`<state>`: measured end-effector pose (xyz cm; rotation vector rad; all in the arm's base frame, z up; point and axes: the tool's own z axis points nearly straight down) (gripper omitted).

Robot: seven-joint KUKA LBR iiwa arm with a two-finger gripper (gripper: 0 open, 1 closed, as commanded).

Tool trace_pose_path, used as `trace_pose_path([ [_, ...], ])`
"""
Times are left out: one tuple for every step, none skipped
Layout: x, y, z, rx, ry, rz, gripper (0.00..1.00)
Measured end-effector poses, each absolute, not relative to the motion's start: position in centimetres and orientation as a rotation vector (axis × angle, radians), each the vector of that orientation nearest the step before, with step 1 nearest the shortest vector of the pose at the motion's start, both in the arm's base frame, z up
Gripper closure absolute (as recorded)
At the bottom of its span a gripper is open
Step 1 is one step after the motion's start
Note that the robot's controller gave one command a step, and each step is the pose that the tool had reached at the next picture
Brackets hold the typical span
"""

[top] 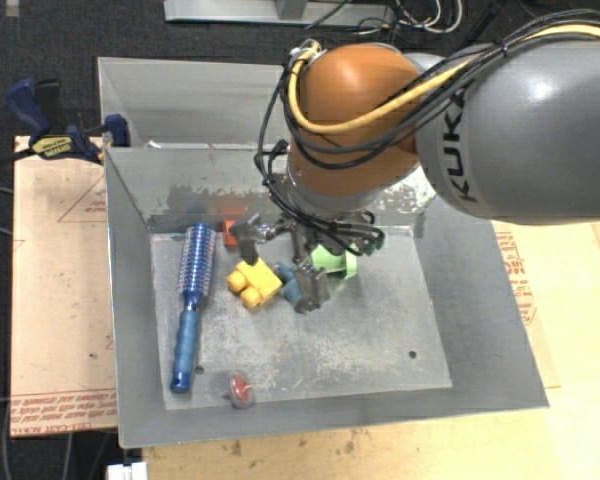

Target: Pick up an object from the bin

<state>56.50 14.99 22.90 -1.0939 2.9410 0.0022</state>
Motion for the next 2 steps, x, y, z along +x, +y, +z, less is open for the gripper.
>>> trace_pose_path([
  [64.0, 14.8, 11.9, -0.827, 3.030, 0.003, 0.00],
  [62.5, 12.6, 6.7, -0.824, 3.034, 0.003, 0.00],
])
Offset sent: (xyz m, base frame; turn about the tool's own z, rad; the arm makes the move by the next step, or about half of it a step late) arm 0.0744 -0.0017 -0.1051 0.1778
